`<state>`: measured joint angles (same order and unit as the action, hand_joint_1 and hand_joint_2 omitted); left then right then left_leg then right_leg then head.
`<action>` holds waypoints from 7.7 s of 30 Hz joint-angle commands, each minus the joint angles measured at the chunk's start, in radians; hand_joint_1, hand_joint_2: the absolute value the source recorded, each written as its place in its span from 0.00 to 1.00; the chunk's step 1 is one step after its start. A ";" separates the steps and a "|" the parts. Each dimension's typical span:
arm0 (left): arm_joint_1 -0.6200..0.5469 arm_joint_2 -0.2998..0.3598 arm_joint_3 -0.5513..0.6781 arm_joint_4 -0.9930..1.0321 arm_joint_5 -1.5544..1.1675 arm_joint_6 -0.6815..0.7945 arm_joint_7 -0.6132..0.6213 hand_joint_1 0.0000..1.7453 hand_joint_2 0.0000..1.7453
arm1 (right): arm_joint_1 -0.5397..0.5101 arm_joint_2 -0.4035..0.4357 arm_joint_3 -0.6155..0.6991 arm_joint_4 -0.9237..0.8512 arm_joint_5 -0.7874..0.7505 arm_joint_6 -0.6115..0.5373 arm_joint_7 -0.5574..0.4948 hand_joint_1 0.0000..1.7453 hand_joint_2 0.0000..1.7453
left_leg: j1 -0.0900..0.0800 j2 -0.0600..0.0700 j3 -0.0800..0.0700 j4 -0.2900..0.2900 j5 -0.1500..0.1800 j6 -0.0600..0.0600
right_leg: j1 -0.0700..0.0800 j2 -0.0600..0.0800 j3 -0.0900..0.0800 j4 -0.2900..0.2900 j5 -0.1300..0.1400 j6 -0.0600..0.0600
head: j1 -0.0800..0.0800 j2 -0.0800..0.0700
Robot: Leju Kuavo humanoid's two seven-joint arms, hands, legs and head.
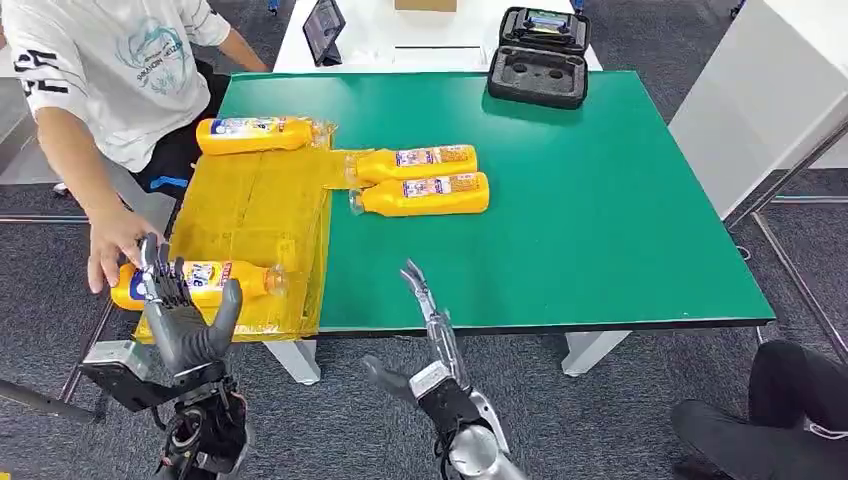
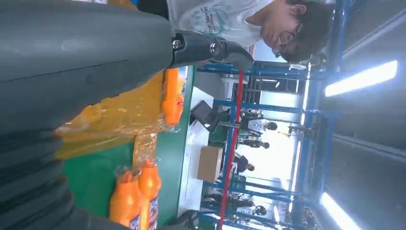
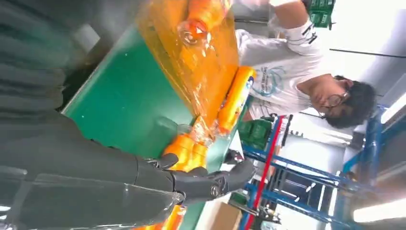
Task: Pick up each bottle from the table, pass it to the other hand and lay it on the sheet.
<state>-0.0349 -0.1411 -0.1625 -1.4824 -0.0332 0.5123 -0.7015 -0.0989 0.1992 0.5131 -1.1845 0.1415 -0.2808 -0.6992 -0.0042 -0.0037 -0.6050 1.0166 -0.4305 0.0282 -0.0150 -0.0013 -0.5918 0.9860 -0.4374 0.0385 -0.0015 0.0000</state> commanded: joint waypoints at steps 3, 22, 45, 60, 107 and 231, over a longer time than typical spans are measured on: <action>0.025 -0.009 -0.017 -0.010 0.028 -0.023 0.003 0.00 1.00 | -0.007 -0.037 0.049 -0.015 0.000 0.009 0.001 1.00 1.00 | 0.001 0.000 0.003 -0.001 -0.001 -0.002 | 0.001 0.000 0.004 -0.001 -0.001 -0.001 | 0.000 0.000; 0.002 -0.021 0.010 0.052 0.029 -0.004 0.003 0.00 1.00 | -0.022 -0.014 0.026 0.010 -0.013 -0.004 0.001 0.00 1.00 | 0.001 -0.001 0.003 -0.001 0.000 -0.002 | 0.001 -0.001 0.004 -0.001 0.000 -0.001 | 0.000 0.000; 0.027 -0.021 0.011 0.044 0.031 -0.003 0.003 0.00 1.00 | -0.021 -0.022 0.026 0.008 -0.012 -0.006 0.001 0.00 1.00 | 0.001 0.000 0.004 -0.001 -0.001 -0.002 | 0.001 0.000 0.004 -0.002 0.000 -0.002 | 0.000 0.000; 0.034 -0.018 0.012 0.070 0.040 -0.012 0.004 0.00 1.00 | -0.026 -0.030 0.028 0.050 0.009 0.013 0.007 0.00 1.00 | 0.001 0.000 0.004 -0.002 0.000 -0.002 | 0.001 0.000 0.005 -0.002 0.000 -0.001 | 0.000 0.000; 0.074 0.027 0.082 0.048 -0.044 -0.008 0.011 0.00 1.00 | -0.674 -0.294 0.152 0.408 0.258 0.382 0.523 0.00 1.00 | 0.000 0.003 0.003 0.000 0.000 -0.001 | -0.001 0.003 0.003 0.000 0.002 0.000 | 0.000 0.000; 0.109 0.016 0.048 0.002 0.112 -0.199 0.082 0.00 1.00 | -0.327 -0.124 -0.057 0.188 0.080 0.114 0.076 1.00 1.00 | 0.001 -0.002 0.003 -0.001 0.000 -0.001 | 0.001 -0.002 0.005 -0.001 0.000 0.000 | 0.000 0.000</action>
<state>0.0759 -0.1289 -0.1076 -1.4694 0.0354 0.3774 -0.6486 -0.5858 0.0354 0.5868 -0.7501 0.2438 -0.1755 -0.6160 -0.0052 -0.0050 -0.6058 1.0169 -0.4289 0.0301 -0.0166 -0.0021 -0.5918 0.9864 -0.4355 0.0412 -0.0011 0.0000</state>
